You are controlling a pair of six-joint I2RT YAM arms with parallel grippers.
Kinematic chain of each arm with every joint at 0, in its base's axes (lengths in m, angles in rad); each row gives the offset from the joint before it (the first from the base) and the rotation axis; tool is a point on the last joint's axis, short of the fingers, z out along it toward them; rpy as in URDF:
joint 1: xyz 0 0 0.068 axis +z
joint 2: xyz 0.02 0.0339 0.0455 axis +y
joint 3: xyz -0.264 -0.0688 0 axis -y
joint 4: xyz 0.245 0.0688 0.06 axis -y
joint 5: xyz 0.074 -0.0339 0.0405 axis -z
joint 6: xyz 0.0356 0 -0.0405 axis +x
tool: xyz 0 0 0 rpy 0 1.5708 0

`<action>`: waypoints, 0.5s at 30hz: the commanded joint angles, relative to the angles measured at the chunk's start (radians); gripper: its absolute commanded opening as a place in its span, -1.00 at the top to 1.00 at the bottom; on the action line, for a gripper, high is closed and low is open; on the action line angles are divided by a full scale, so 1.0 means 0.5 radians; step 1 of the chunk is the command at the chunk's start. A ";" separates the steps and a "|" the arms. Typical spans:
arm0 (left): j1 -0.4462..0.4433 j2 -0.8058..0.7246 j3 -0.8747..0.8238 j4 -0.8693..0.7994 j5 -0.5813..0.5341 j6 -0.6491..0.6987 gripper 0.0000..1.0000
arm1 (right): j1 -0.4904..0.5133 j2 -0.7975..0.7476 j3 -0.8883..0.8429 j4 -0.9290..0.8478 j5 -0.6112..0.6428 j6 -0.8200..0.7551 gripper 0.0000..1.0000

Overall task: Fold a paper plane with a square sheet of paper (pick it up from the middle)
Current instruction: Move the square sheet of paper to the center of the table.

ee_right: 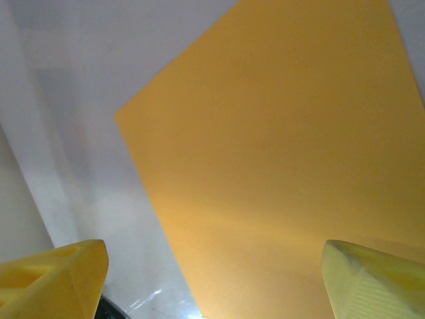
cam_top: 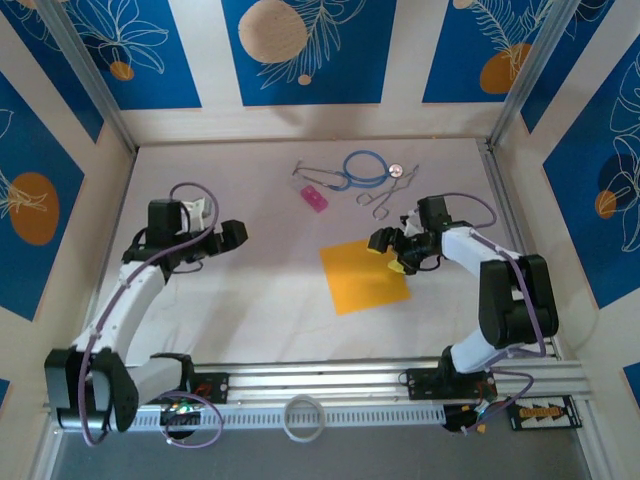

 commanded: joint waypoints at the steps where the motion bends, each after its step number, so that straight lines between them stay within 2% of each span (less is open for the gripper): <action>1: 0.014 -0.132 -0.001 -0.330 0.121 0.145 -1.00 | 0.067 0.115 0.071 -0.053 0.080 0.006 -0.67; 8: 0.014 -0.261 -0.073 -0.397 0.191 0.085 -1.00 | 0.189 0.334 0.184 -0.147 0.198 0.068 -0.65; 11: 0.017 -0.280 -0.083 -0.364 0.201 0.041 -1.00 | 0.259 0.345 0.150 -0.171 0.308 0.199 -0.64; 15: 0.017 -0.305 -0.054 -0.350 0.109 0.008 -1.00 | 0.354 0.308 0.057 -0.108 0.375 0.442 -0.64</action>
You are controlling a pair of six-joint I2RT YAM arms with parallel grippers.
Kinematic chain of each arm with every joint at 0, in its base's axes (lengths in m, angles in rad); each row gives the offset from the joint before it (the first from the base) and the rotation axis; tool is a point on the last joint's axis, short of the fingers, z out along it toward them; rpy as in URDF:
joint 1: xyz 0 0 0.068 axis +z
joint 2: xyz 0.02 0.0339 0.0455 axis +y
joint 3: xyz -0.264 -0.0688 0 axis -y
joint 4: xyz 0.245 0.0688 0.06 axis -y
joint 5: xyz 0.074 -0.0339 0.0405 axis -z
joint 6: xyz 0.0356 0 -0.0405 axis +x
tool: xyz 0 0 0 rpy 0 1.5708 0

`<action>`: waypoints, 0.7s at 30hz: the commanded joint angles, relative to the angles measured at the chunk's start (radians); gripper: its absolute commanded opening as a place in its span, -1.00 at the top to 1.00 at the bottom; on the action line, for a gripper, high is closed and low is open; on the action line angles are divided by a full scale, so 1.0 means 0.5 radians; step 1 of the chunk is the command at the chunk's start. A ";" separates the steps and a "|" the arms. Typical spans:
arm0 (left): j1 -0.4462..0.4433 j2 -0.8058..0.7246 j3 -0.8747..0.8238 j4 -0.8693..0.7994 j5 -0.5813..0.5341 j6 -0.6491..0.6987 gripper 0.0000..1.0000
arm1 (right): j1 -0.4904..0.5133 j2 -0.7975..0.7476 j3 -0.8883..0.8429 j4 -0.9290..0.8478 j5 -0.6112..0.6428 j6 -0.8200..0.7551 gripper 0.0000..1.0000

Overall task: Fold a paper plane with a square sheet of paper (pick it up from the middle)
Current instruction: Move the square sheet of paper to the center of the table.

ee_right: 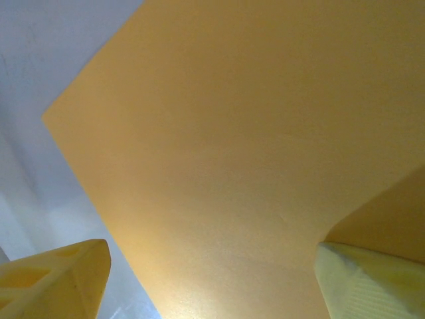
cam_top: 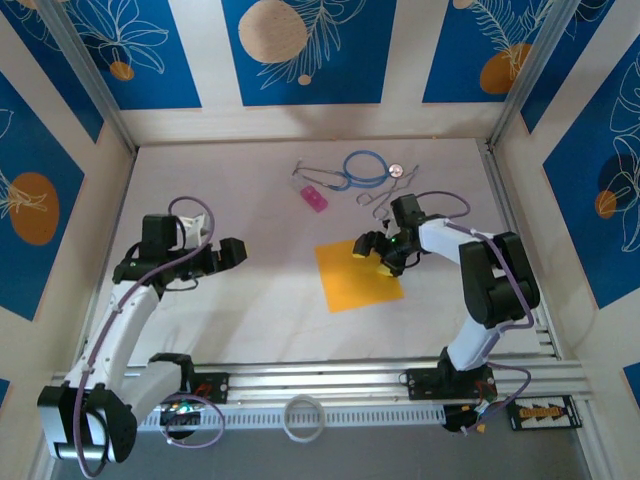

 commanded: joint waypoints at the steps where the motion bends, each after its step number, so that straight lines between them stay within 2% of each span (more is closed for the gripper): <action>1: 0.019 -0.068 0.019 -0.017 -0.068 -0.037 -1.00 | 0.096 0.029 -0.126 -0.068 0.129 0.297 -0.64; 4: 0.020 -0.179 -0.013 0.038 -0.316 -0.098 -1.00 | 0.193 -0.031 -0.220 -0.003 0.199 0.566 -0.64; 6: 0.020 -0.260 -0.073 0.133 -0.343 -0.154 -1.00 | 0.276 -0.069 -0.266 0.064 0.224 0.705 -0.64; 9: 0.020 -0.349 -0.180 0.252 -0.222 -0.170 -1.00 | 0.414 -0.089 -0.269 0.074 0.267 0.893 -0.63; 12: 0.020 -0.357 -0.230 0.319 -0.065 -0.229 -1.00 | 0.549 -0.060 -0.207 0.089 0.320 0.940 -0.64; 15: 0.020 -0.327 -0.252 0.369 0.082 -0.244 -1.00 | 0.584 0.013 -0.105 -0.026 0.331 0.996 -0.64; 21: 0.020 -0.302 -0.228 0.358 0.259 -0.212 -1.00 | 0.685 0.054 -0.176 0.269 0.252 1.274 -0.61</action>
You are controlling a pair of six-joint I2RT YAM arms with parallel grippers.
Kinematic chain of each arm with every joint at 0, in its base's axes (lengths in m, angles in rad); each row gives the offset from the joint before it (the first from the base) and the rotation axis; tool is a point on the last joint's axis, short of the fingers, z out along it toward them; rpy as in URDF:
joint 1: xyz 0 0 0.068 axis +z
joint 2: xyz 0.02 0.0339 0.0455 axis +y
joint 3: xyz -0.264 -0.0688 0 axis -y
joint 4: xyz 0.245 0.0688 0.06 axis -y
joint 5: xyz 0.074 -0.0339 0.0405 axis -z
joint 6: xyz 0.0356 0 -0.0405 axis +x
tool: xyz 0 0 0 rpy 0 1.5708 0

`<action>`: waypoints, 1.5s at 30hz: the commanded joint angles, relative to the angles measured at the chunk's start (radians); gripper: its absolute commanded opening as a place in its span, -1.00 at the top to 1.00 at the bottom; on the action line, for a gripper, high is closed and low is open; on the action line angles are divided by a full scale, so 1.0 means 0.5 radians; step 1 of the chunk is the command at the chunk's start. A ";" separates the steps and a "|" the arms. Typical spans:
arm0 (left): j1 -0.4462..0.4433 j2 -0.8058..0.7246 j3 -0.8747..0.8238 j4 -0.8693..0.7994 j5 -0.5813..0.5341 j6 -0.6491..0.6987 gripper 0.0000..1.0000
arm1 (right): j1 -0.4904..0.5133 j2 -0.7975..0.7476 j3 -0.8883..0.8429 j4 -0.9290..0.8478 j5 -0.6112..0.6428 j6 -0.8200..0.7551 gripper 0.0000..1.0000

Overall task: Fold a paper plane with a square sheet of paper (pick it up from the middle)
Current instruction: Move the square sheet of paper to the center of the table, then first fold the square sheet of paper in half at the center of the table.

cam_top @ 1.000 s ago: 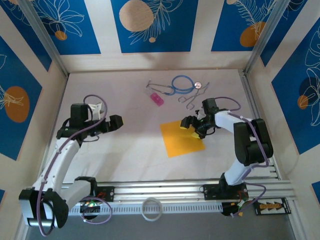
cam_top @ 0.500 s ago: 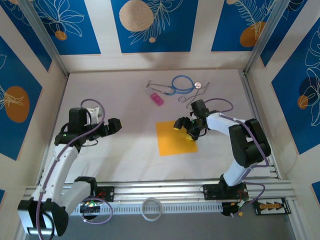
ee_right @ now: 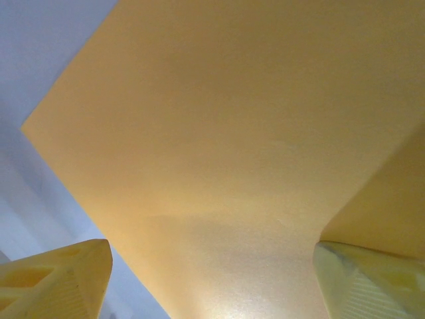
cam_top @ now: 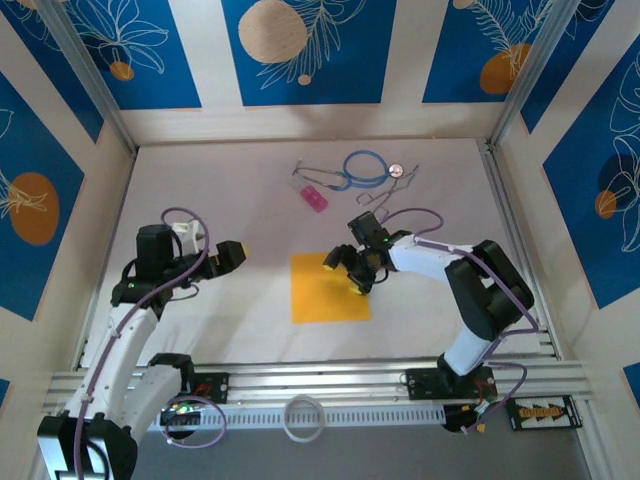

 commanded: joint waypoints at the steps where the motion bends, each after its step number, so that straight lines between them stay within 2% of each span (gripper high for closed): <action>1: 0.018 -0.032 -0.017 0.076 0.168 -0.010 -1.00 | 0.072 0.140 -0.098 0.070 -0.055 0.293 -0.60; 4: 0.018 -0.061 -0.037 0.079 0.209 -0.025 -1.00 | 0.120 0.154 -0.132 0.195 -0.038 0.371 -0.58; 6: 0.018 -0.066 -0.036 0.039 0.243 -0.013 -1.00 | 0.124 0.163 -0.097 0.139 -0.023 0.359 -0.58; 10: 0.019 -0.099 -0.109 0.097 0.258 -0.087 -0.93 | 0.118 0.089 -0.011 0.205 -0.192 0.285 -0.63; 14: -0.005 -0.064 -0.094 0.063 0.275 -0.196 -0.83 | 0.119 -0.131 0.146 -0.002 -0.035 0.136 -0.72; 18: -0.156 -0.038 -0.074 -0.045 0.031 -0.250 -0.77 | -0.023 -0.296 0.157 -0.262 0.133 -0.035 -0.72; 21: -0.388 0.041 0.020 -0.211 -0.208 -0.297 -0.67 | -0.114 -0.408 0.124 -0.389 0.195 -0.157 -0.72; 23: -0.632 0.126 0.137 -0.340 -0.459 -0.346 -0.64 | -0.182 -0.448 0.122 -0.450 0.165 -0.220 -0.72; 25: -0.876 0.251 0.233 -0.390 -0.705 -0.389 -0.61 | -0.228 -0.488 0.096 -0.498 0.188 -0.279 -0.72; 27: -1.045 0.427 0.316 -0.412 -0.857 -0.450 -0.57 | -0.273 -0.533 0.044 -0.491 0.185 -0.337 -0.77; 33: -1.460 1.090 0.665 -0.425 -1.158 -0.622 -0.60 | -0.481 -0.759 -0.217 -0.370 0.071 -0.426 -0.83; 35: -1.524 1.349 0.874 -0.517 -1.183 -0.623 -0.61 | -0.562 -0.878 -0.356 -0.252 -0.001 -0.433 -0.84; 39: -1.621 1.790 1.310 -0.791 -1.309 -0.587 -0.65 | -0.831 -1.038 -0.592 0.014 -0.407 -0.464 -0.86; 42: -1.653 2.003 1.477 -0.892 -1.304 -0.588 -0.66 | -0.948 -1.045 -0.564 -0.068 -0.582 -0.664 -0.87; 45: -1.676 2.120 1.547 -0.913 -1.285 -0.604 -0.67 | -0.975 -0.988 -0.451 -0.273 -0.619 -0.892 -0.88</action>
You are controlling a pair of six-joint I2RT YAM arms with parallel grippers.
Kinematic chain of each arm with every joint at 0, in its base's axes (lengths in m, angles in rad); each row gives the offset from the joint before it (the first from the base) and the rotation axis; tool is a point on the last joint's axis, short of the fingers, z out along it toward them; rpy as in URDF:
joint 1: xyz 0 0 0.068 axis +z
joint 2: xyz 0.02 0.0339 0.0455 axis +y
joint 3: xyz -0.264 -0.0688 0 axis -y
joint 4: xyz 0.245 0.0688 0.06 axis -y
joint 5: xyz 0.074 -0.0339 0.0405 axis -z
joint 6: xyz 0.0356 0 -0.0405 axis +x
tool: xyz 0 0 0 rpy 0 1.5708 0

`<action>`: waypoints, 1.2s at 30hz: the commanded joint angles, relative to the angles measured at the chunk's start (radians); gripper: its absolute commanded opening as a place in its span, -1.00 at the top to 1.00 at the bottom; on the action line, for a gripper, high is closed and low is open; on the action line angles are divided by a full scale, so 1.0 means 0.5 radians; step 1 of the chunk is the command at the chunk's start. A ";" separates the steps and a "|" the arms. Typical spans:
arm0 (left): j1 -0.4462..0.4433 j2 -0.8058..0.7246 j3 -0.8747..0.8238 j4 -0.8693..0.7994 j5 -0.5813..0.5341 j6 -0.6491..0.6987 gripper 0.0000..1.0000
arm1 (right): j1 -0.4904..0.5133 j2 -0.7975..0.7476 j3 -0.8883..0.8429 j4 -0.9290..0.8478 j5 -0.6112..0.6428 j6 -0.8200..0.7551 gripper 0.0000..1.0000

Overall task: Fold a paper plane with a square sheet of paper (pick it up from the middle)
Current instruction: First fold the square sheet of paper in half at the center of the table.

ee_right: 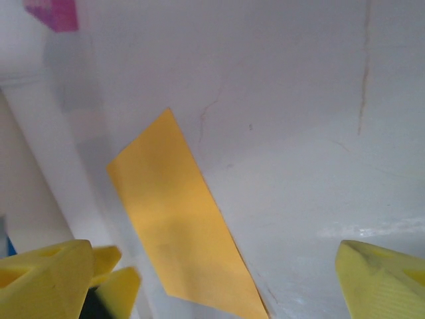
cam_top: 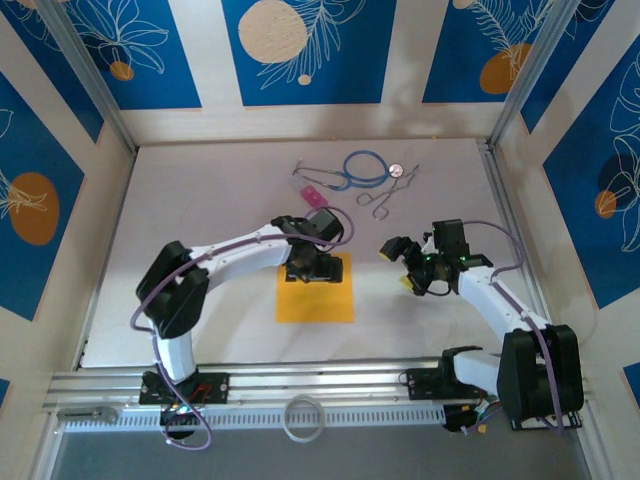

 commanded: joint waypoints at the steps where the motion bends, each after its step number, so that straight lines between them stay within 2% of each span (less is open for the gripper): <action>1: -0.030 0.097 0.087 -0.224 -0.060 -0.033 -0.68 | -0.022 0.052 0.127 -0.157 -0.229 -0.323 -0.88; 8: -0.027 0.214 0.127 -0.259 -0.114 -0.065 -0.74 | -0.035 0.152 0.137 -0.089 -0.389 -0.394 -0.89; 19: -0.018 0.315 0.155 -0.238 -0.158 -0.139 -0.77 | -0.027 0.160 0.148 -0.066 -0.365 -0.387 -0.93; 29: -0.007 0.356 0.172 -0.186 -0.145 -0.139 -0.80 | -0.014 0.214 0.137 -0.029 -0.573 -0.442 -0.97; 36: 0.003 0.398 0.175 -0.195 -0.165 -0.157 -0.80 | 0.005 0.324 0.155 -0.051 -0.549 -0.449 -0.99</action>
